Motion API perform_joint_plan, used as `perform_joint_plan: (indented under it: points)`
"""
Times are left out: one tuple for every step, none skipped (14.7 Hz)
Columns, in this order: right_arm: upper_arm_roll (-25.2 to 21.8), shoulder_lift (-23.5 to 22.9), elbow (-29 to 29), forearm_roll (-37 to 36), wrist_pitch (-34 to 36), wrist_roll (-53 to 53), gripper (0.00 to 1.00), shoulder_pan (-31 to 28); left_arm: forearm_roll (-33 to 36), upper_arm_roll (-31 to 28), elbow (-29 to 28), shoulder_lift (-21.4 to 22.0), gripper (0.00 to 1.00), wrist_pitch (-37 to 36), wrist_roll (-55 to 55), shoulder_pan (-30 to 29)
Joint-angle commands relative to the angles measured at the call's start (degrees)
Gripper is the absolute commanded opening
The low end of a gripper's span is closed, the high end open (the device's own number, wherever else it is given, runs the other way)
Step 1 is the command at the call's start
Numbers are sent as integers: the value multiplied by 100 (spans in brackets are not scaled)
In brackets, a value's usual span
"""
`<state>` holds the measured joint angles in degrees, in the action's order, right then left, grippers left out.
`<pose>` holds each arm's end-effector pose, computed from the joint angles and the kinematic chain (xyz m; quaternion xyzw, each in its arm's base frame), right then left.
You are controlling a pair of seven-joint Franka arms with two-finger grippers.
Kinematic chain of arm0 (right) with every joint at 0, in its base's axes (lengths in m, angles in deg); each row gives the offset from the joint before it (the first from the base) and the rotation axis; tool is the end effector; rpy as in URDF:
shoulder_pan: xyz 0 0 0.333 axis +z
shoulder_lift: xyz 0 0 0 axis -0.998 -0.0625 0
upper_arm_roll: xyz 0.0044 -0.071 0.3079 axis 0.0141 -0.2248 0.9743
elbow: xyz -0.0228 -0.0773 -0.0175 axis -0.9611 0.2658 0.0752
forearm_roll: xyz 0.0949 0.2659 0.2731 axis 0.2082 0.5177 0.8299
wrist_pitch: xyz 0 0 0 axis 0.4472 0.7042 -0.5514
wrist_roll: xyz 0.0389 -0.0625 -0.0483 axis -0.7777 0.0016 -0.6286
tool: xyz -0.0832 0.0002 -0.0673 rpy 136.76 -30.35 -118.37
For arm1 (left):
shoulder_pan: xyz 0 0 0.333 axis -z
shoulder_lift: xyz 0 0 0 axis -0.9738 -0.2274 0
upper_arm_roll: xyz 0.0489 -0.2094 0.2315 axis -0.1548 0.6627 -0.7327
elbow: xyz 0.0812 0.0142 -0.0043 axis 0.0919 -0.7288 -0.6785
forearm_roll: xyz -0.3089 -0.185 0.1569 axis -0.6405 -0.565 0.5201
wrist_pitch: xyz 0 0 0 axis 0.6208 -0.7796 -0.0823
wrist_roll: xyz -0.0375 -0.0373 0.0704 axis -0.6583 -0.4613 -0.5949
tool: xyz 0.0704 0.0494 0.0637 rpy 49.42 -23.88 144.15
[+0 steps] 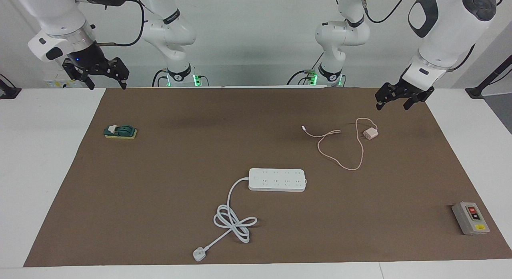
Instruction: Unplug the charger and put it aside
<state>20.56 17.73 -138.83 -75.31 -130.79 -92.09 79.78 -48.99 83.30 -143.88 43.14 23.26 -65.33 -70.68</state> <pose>0.5143 -0.0536 0.6363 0.9991 0.0088 -0.0391 0.0124 0.5509 -0.0406 0.5887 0.9990 -0.0300 -0.0292 0.0158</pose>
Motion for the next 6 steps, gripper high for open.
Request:
perform_joint_plan:
  points:
    - [97, -5, 49, -56, 87, 31, 100, -128, -55, -84, -19, 28, 100, 12, 4, 104]
    - [97, -5, 49, -56, 79, 31, 100, -128, -55, -75, -19, 28, 100, 21, -5, 104]
    - [97, -5, 49, -56, 79, 31, 100, -128, -55, -75, -19, 28, 100, 30, -5, 104]
    - [106, -5, 49, -56, 70, 31, 100, -128, -55, -75, -19, 28, 100, 56, -5, 104]
    - [106, -5, 49, -56, 70, 31, 100, -128, -55, -75, -19, 28, 100, 91, -14, 104]
    - [106, -5, 49, -56, 70, 31, 100, -128, -55, -75, -19, 19, 100, 118, -14, 104]
